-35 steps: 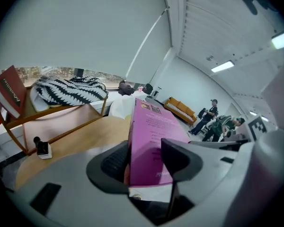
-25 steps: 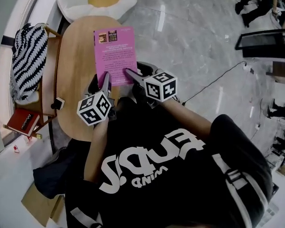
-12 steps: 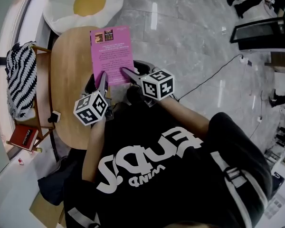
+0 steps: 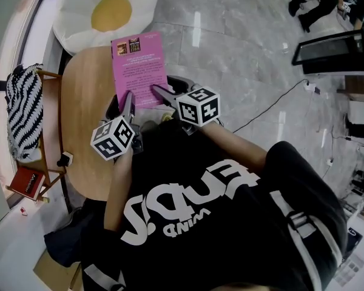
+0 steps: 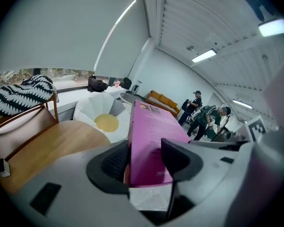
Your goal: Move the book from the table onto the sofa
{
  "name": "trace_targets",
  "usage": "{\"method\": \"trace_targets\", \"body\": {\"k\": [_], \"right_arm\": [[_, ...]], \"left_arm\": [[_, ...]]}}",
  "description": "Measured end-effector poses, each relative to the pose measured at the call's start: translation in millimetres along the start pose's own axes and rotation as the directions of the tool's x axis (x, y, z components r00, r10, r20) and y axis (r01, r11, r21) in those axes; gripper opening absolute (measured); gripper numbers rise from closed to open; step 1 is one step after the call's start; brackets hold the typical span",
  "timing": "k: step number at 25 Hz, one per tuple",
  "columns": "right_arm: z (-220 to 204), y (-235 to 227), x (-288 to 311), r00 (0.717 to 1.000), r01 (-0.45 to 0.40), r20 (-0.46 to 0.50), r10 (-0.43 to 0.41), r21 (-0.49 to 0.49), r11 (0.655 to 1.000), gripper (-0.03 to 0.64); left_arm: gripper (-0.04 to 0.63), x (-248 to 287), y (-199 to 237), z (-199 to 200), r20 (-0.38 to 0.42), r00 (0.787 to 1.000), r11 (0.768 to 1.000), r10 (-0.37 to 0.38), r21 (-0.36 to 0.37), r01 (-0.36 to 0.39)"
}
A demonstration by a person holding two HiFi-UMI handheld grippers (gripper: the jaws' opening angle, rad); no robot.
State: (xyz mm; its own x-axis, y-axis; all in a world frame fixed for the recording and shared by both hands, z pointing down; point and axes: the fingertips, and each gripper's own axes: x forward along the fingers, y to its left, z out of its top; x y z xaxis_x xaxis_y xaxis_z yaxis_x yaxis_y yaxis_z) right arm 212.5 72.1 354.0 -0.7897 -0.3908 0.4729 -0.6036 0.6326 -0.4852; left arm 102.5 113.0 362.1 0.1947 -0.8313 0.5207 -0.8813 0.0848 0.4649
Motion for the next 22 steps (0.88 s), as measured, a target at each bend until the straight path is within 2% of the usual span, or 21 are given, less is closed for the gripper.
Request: {"method": "trace_targets", "body": {"k": [10,22], "right_arm": [[39.1,-38.0,12.5,0.999,0.024,0.036,-0.025,0.024,0.999,0.19],[93.2,-98.1,57.2,0.997,0.051,0.06,-0.053,0.04,0.998,0.19]], "left_arm": [[0.224,47.9,-15.0,34.8,-0.003,1.0,0.999,-0.022,0.039,0.022],[0.224,132.7,-10.0,79.3,-0.018,0.998,0.998,-0.059,0.032,0.059]]}}
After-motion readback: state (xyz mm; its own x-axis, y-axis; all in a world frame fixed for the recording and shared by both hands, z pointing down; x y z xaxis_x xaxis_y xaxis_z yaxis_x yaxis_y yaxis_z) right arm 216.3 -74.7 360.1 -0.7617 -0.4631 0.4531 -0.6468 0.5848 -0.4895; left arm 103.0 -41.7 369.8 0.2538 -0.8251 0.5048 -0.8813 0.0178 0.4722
